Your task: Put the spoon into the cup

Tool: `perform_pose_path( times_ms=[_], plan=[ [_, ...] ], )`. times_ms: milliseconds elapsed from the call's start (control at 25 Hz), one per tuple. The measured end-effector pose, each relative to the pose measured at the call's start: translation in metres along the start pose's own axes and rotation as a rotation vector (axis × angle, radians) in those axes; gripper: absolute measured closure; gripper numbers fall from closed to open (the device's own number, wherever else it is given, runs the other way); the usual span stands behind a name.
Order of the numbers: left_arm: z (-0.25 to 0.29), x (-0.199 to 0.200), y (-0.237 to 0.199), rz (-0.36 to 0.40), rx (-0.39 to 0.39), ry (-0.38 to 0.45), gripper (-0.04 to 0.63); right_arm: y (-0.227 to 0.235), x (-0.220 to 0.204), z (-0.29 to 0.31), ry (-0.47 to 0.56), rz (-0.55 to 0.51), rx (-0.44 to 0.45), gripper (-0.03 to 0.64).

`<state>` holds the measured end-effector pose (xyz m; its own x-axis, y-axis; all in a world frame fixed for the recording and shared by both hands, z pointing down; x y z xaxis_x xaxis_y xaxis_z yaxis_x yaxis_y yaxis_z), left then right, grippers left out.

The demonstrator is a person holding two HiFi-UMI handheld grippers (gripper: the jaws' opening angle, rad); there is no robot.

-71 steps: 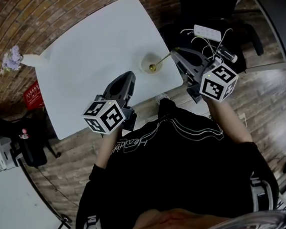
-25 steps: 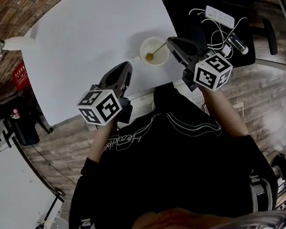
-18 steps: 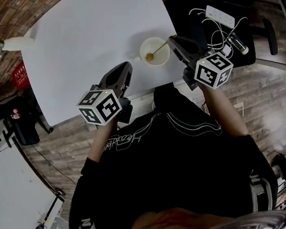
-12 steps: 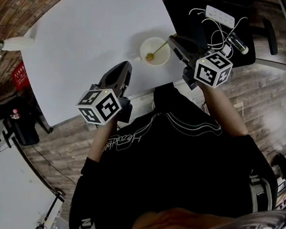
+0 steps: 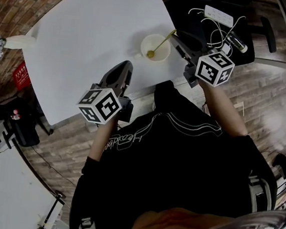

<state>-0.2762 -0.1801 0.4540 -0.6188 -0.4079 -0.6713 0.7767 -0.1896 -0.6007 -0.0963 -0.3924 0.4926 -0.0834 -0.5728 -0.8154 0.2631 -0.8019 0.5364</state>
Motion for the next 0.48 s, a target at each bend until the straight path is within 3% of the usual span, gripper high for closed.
perform_pose_path(
  times_ms=[160,320,480],
  plan=[
    [-0.01,0.001,0.009,0.01,-0.021,0.025,0.591,-0.011,0.008,-0.017,0.031,-0.037,-0.017,0.528],
    [-0.022,-0.002,0.021,0.028,-0.045,0.041,0.591,-0.035,0.018,-0.038,0.061,-0.148,0.021,0.531],
    [-0.039,-0.002,0.036,0.048,-0.068,0.063,0.591,-0.063,0.023,-0.059,0.09,-0.172,0.066,0.542]
  ],
)
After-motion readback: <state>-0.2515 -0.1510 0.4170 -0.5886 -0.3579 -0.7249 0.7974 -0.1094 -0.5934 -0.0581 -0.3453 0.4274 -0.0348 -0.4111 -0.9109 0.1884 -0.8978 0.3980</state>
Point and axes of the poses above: the fingertips, and each gripper's own axes: z forward along the fingers, y to its right, x out of its top, the point moved 9 cm from there along -z, backward along the fingers, and after that the axes turned 4 degrees about y, right-handed, at the moved point
